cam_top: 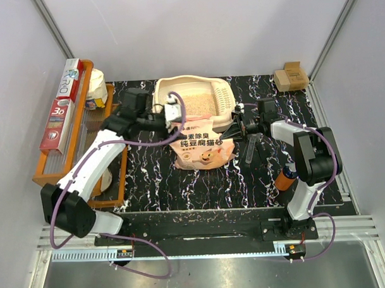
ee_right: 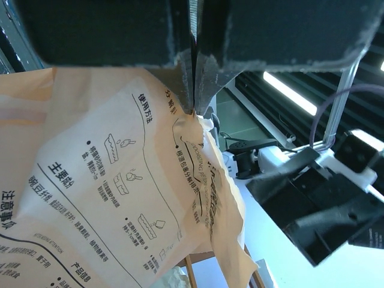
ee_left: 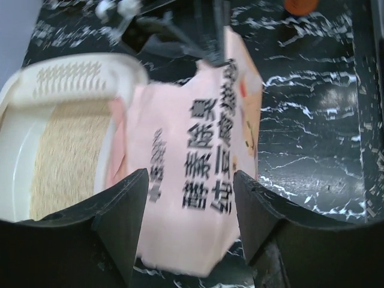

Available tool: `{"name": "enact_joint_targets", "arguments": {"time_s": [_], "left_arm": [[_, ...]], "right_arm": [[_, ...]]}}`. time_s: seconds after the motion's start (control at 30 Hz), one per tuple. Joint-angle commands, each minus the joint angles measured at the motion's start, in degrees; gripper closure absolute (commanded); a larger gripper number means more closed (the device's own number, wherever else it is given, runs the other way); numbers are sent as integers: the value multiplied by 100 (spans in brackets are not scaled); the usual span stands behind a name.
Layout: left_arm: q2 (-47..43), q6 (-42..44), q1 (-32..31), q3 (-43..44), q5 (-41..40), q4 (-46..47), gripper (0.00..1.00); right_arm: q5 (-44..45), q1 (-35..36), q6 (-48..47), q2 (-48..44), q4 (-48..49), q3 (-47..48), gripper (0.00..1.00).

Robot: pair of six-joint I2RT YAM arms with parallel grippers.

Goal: Fill the litter box with clean litter

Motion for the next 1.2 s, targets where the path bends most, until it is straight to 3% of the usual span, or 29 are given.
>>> {"name": "enact_joint_targets", "arguments": {"time_s": [0.0,0.2,0.47,0.93,1.07,1.1,1.17], "left_arm": [[394,2113,-675,481,20,-522,37],[913,2282,-1187,648,-210,-478,38],[1415,2572,-1337,815,-517,-548,41],[1793,2959,-1433,894,-921,-996,60],[1837,3003,-1504,868,-1185,-1181,66],[1898,2916,-1521,894,-1264,-1207,68],[1977,2845,-1513,1034,-1291,-1409,73]], "right_arm": [[-599,-36,97,23,-38,165,100],[-599,-44,106,-3,-46,182,100],[-590,-36,97,23,-38,174,100],[-581,-44,115,111,-73,252,100],[-572,-53,-33,138,-99,384,89],[-590,-71,-139,129,-99,419,81],[-546,-211,-603,-11,-99,551,75]]}}
